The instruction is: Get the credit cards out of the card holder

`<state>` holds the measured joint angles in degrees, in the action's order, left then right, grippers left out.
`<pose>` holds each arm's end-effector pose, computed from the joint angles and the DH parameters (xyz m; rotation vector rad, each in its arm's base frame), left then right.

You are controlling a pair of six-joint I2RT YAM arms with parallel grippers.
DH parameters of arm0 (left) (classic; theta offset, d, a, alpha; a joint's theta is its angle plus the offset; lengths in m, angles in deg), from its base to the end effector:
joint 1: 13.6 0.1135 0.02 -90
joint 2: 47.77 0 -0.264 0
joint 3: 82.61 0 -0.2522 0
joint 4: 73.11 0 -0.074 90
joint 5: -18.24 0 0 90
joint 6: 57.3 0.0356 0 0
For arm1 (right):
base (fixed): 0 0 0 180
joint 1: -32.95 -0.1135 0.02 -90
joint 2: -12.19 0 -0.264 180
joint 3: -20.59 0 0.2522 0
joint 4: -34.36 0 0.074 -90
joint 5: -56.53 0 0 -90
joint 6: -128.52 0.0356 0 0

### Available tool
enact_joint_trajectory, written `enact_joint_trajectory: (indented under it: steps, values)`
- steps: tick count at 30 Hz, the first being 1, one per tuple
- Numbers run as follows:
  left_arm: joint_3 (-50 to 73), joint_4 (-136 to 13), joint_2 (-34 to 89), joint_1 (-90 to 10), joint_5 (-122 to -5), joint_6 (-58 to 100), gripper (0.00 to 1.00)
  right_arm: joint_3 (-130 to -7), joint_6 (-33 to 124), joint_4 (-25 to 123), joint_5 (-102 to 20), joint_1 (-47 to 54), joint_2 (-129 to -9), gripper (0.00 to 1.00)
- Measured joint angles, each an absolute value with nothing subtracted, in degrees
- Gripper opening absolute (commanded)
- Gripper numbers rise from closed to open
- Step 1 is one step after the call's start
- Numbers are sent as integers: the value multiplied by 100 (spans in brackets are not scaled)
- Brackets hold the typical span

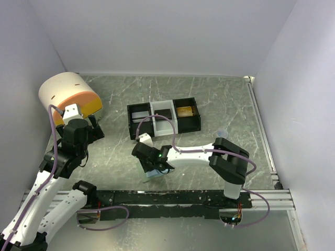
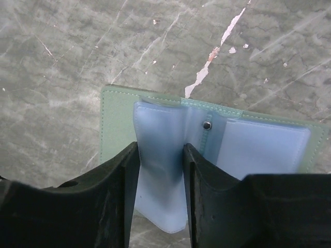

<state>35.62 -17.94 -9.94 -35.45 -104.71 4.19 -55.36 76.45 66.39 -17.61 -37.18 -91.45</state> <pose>0.1286 -0.0307 0.3239 -0.4473 1.9712 0.0559 0.1316 0.3354 0.1594 -0.6245 2.5155 0.3553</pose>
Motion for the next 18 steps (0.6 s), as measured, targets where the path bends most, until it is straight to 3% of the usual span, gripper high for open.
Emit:
enact_joint_trajectory:
  steps: [9, 18]
  values:
    - [3562, -1794, -994, -3545, -10471, 419, 100, -5612, 7671, 6759, -1807, -3720, -9029, 63]
    - [3562, -1796, -994, -3545, -10471, 419, 100, -5674, 7603, 7183, -1375, -3517, -8096, 69]
